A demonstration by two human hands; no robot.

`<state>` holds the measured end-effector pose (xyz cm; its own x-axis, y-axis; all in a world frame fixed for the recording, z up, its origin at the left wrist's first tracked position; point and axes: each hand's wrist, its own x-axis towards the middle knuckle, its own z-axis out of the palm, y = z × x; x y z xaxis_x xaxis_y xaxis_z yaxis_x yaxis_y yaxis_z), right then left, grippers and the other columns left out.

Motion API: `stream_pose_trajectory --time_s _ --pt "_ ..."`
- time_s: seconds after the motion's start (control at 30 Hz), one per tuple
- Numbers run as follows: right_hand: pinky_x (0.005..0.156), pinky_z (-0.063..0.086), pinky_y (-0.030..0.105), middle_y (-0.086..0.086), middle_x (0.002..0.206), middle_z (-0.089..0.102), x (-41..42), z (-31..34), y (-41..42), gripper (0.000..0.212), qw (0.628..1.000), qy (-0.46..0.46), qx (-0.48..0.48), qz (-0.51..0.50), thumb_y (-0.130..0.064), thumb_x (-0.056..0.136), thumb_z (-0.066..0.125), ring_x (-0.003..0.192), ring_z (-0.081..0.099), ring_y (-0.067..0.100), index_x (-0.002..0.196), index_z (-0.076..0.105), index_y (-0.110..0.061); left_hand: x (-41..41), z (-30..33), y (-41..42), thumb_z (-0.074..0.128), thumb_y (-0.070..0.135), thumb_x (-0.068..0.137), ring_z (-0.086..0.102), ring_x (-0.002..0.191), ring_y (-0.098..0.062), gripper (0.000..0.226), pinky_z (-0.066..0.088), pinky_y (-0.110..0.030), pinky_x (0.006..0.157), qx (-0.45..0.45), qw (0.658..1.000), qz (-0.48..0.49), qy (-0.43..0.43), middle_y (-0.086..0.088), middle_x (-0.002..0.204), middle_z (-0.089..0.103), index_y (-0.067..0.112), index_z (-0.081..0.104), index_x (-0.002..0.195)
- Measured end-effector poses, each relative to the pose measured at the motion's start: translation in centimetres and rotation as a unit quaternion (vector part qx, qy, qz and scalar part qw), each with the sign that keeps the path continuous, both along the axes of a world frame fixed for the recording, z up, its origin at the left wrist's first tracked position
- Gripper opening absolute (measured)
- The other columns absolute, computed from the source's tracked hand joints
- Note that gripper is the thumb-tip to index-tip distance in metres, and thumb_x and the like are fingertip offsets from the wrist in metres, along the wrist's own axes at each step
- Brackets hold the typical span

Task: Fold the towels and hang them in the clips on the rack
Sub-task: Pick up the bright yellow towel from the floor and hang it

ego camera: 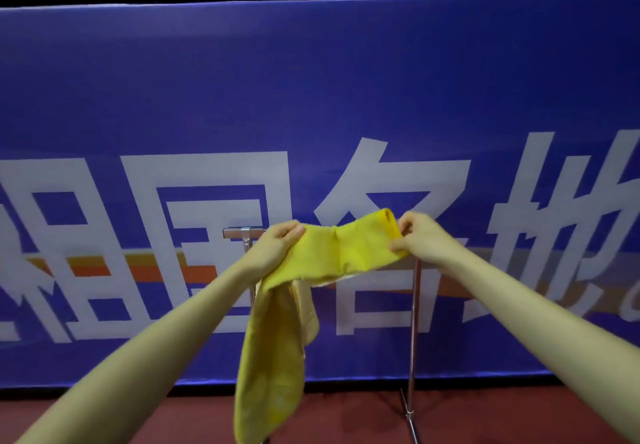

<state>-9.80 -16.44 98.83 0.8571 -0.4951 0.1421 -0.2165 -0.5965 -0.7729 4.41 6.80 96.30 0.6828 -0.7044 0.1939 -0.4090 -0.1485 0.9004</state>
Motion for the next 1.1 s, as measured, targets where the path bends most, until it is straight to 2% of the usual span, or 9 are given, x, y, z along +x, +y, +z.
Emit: stream_pose_trajectory --time_s 0.13,0.27,0.37,0.5,0.7,0.77,0.93,1.03,1.1 --pt "0.076 0.055 0.043 0.012 0.101 0.058 0.6 -2.0 0.2 0.039 0.997 0.071 -0.013 0.026 -0.006 0.071 0.073 0.094 0.06 0.028 0.104 0.052 -0.012 0.3 4.0 -0.7 0.044 0.034 0.099 0.051 0.068 -0.006 0.029 0.042 -0.025 0.068 0.087 0.982 -0.055 -0.161 0.006 0.073 0.055 0.018 0.06 0.082" --pt "0.077 0.047 0.021 -0.003 0.131 0.044 0.9 -1.7 2.5 0.062 0.992 0.0 -0.08 0.1 -0.014 0.077 0.073 0.117 0.047 0.015 0.133 0.047 -0.024 -0.5 7.2 -1.6 0.046 0.03 0.099 0.048 0.067 -0.005 0.026 0.038 -0.019 0.064 0.188 0.928 -0.083 -0.31 0.006 0.074 0.054 0.019 0.058 0.08" --pt "0.079 0.051 0.018 -0.011 0.127 0.053 1.1 -1.1 4.7 0.053 0.978 -0.041 0.028 0.202 -0.016 0.083 0.07 0.117 0.05 0.007 0.131 0.052 -0.025 -1.4 8.6 -2.1 0.046 0.031 0.099 0.049 0.064 -0.002 0.026 0.037 -0.01 0.057 0.217 0.91 -0.091 -0.341 0.012 0.07 0.053 0.029 0.054 0.074" --pt "0.085 0.054 0.033 0.009 0.103 0.07 1.4 -0.7 6.3 0.021 0.969 -0.075 0.111 0.21 -0.009 0.089 0.062 0.095 0.065 0.016 0.109 0.065 -0.006 -2.1 9.0 -2.2 0.046 0.031 0.099 0.049 0.061 0.004 0.032 0.035 -0.011 0.056 0.207 0.907 -0.087 -0.356 0.013 0.065 0.051 0.034 0.049 0.067" --pt "0.052 0.04 0.021 0.0 0.066 0.052 2.1 -0.5 6.1 0.014 0.98 -0.102 0.13 0.114 -0.006 0.09 0.051 0.057 0.048 0.007 0.082 0.06 -0.012 -1.9 7.8 -1.1 0.045 0.034 0.099 0.046 0.063 -0.005 0.027 0.036 -0.011 0.056 0.179 0.938 -0.062 -0.289 0.008 0.07 0.051 0.021 0.057 0.077" --pt "0.051 0.036 0.02 0.0 0.065 0.048 2.2 0.0 6.0 0.018 0.981 -0.116 0.117 0.103 -0.007 0.091 0.047 0.057 0.043 0.007 0.078 0.055 -0.014 -1.8 7.0 -0.7 0.044 0.035 0.099 0.046 0.063 -0.005 0.028 0.037 -0.012 0.058 0.173 0.946 -0.055 -0.269 0.008 0.07 0.05 0.024 0.056 0.076" --pt "0.054 0.029 0.028 -0.002 0.061 0.037 2.2 1.9 5.9 0.017 0.985 -0.121 0.067 0.103 -0.016 0.085 0.049 0.06 0.034 0.011 0.069 0.049 -0.015 -2.2 3.6 -0.5 0.038 0.041 0.099 0.057 0.083 -0.013 0.037 0.046 -0.03 0.077 0.142 0.976 -0.05 -0.157 -0.009 0.092 0.06 0.012 0.061 0.103" --pt "0.048 0.025 0.026 -0.003 0.058 0.029 1.9 3.5 5.8 0.03 0.989 -0.075 0.05 0.118 -0.009 0.084 0.048 0.054 0.027 0.009 0.058 0.037 -0.019 -3.6 2.0 -0.4 0.037 0.037 0.1 0.057 0.091 -0.015 0.04 0.047 -0.022 0.079 0.104 0.989 -0.068 -0.08 -0.019 0.107 0.058 0.005 0.055 0.116" --pt "0.049 0.025 0.028 -0.003 0.055 0.03 1.8 4.4 5.7 0.032 0.991 -0.039 0.063 0.11 -0.011 0.083 0.048 0.05 0.027 0.01 0.055 0.036 -0.02 -4.9 1.1 -0.3 0.041 0.031 0.099 0.059 0.09 -0.005 0.032 0.049 -0.013 0.075 0.073 0.994 -0.081 -0.014 -0.007 0.105 0.061 0.009 0.05 0.121"
